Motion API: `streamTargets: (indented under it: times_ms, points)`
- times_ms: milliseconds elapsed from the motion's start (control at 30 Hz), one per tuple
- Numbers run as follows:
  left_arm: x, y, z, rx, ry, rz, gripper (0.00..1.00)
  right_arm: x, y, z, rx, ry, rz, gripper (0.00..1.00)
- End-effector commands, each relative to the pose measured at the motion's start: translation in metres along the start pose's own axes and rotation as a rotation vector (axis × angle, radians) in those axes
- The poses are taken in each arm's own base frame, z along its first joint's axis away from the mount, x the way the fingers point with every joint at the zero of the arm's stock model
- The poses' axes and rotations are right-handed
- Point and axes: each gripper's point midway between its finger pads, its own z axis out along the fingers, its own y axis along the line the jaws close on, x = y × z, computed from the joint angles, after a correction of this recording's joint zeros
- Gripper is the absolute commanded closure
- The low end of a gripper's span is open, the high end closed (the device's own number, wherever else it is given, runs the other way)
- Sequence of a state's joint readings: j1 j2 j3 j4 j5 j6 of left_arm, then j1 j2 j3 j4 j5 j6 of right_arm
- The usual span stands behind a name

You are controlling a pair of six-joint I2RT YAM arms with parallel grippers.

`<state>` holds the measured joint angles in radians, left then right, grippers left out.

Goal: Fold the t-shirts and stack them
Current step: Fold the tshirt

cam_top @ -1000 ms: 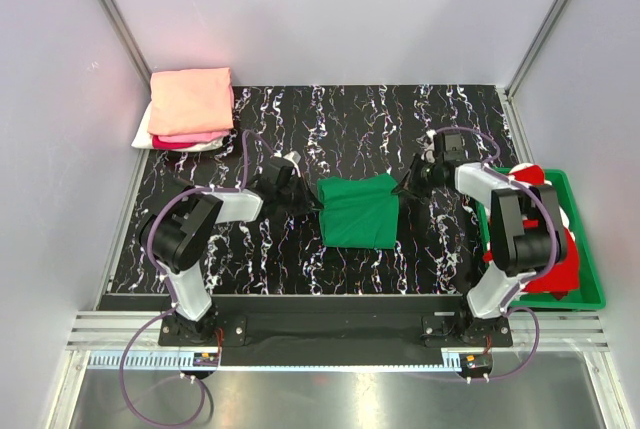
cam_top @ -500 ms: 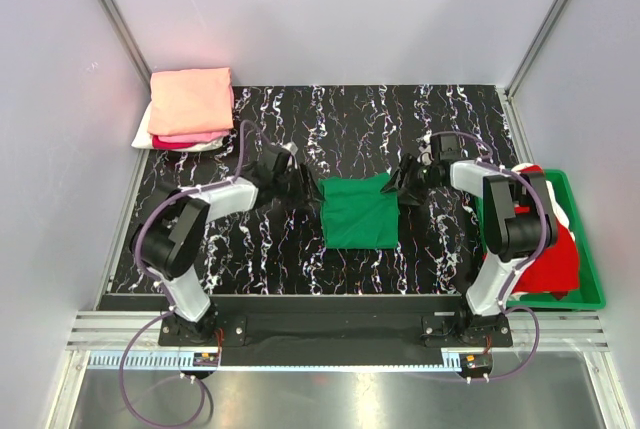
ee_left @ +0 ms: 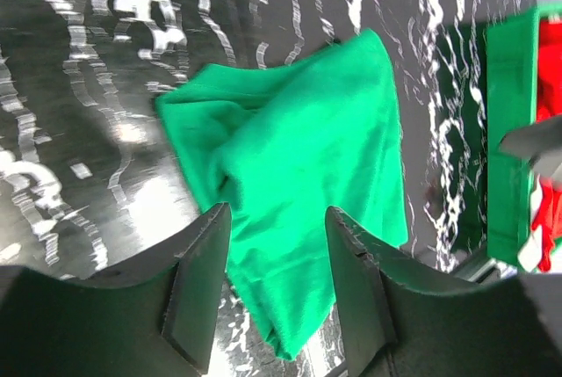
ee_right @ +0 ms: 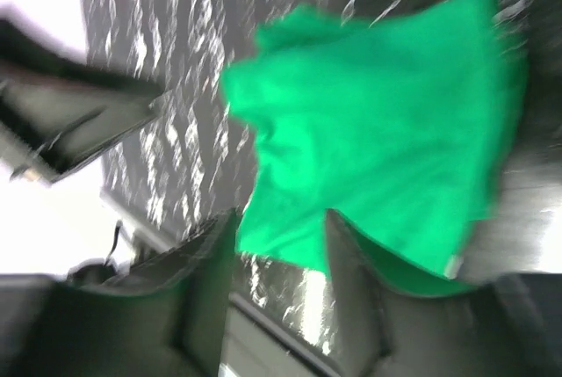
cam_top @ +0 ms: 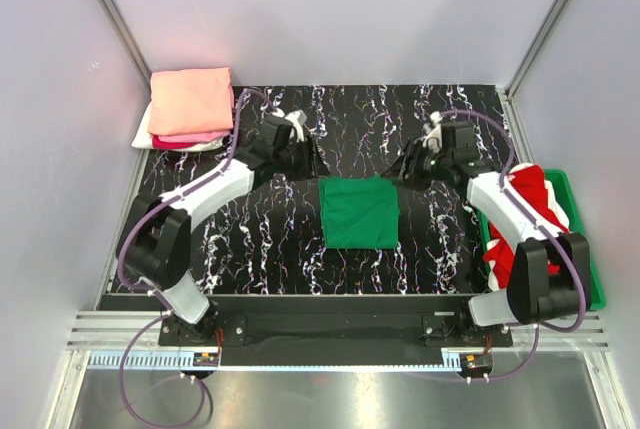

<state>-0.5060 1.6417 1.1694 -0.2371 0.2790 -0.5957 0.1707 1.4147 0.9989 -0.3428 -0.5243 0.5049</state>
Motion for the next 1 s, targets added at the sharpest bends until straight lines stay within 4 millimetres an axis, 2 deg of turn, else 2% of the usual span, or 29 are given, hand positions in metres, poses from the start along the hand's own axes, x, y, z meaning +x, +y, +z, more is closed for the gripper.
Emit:
streamTargets:
  times_ms: [0,33,67,133,167,200,267,300,333,367,400,467,500,567,600,700,733,833,900,933,967]
  points:
    - [0.006,-0.025,0.022,0.106,0.056,0.052,0.51,0.039,0.020,0.016,-0.126,0.107,0.038,0.54]
    - [0.006,-0.028,0.027,0.120,0.060,0.053,0.52,0.057,0.025,0.023,-0.157,0.153,0.039,0.59]
    - [0.011,-0.027,0.036,0.126,0.081,0.045,0.53,0.061,0.041,0.027,-0.231,0.162,0.010,0.66]
    - [0.009,-0.032,0.043,0.149,0.088,0.041,0.53,0.081,0.046,0.040,-0.270,0.221,0.030,0.68]
    - [0.009,-0.033,0.047,0.156,0.093,0.040,0.54,0.080,0.053,0.044,-0.321,0.215,0.009,0.69]
    - [0.014,-0.027,0.058,0.146,0.119,0.033,0.54,0.093,0.044,0.051,-0.316,0.250,0.048,0.69]
    - [0.010,-0.026,0.066,0.143,0.130,0.043,0.55,0.098,0.041,0.059,-0.349,0.253,0.057,0.70]
    - [0.016,-0.015,0.078,0.120,0.158,0.036,0.56,0.105,0.031,0.066,-0.335,0.276,0.092,0.71]
    - [0.011,-0.014,0.082,0.112,0.162,0.037,0.57,0.119,0.020,0.068,-0.324,0.300,0.122,0.71]
    - [0.015,-0.001,0.092,0.092,0.184,0.030,0.58,0.121,0.018,0.071,-0.343,0.291,0.119,0.71]
    - [0.014,0.004,0.096,0.082,0.190,0.027,0.58,0.140,0.002,0.074,-0.313,0.328,0.180,0.71]
    - [0.014,0.020,0.107,0.057,0.209,0.018,0.59,0.149,-0.004,0.077,-0.342,0.330,0.188,0.71]
    - [0.014,0.024,0.110,0.054,0.217,0.017,0.60,0.167,-0.020,0.081,-0.308,0.370,0.236,0.71]
    - [0.015,0.035,0.117,0.040,0.236,0.015,0.60,0.175,-0.028,0.085,-0.314,0.379,0.247,0.71]
    - [0.015,0.038,0.117,0.034,0.238,0.015,0.61,0.186,-0.037,0.087,-0.294,0.403,0.277,0.70]
    - [0.015,0.048,0.121,0.025,0.245,0.011,0.62,0.191,-0.040,0.089,-0.306,0.414,0.303,0.56]
    - [0.014,0.052,0.122,0.019,0.248,0.007,0.62,0.190,-0.038,0.089,-0.311,0.412,0.301,0.49]
    - [0.006,0.049,0.120,0.015,0.257,0.020,0.63,0.181,-0.029,0.086,-0.313,0.414,0.296,0.39]
    - [-0.011,0.036,0.110,0.029,0.224,0.044,0.60,0.158,-0.009,0.081,-0.348,0.374,0.223,0.36]
    - [-0.017,0.030,0.103,0.032,0.216,0.047,0.55,0.159,-0.009,0.076,-0.304,0.404,0.242,0.33]
    - [-0.032,0.018,0.090,0.045,0.174,0.062,0.49,0.144,0.003,0.069,-0.314,0.357,0.164,0.30]
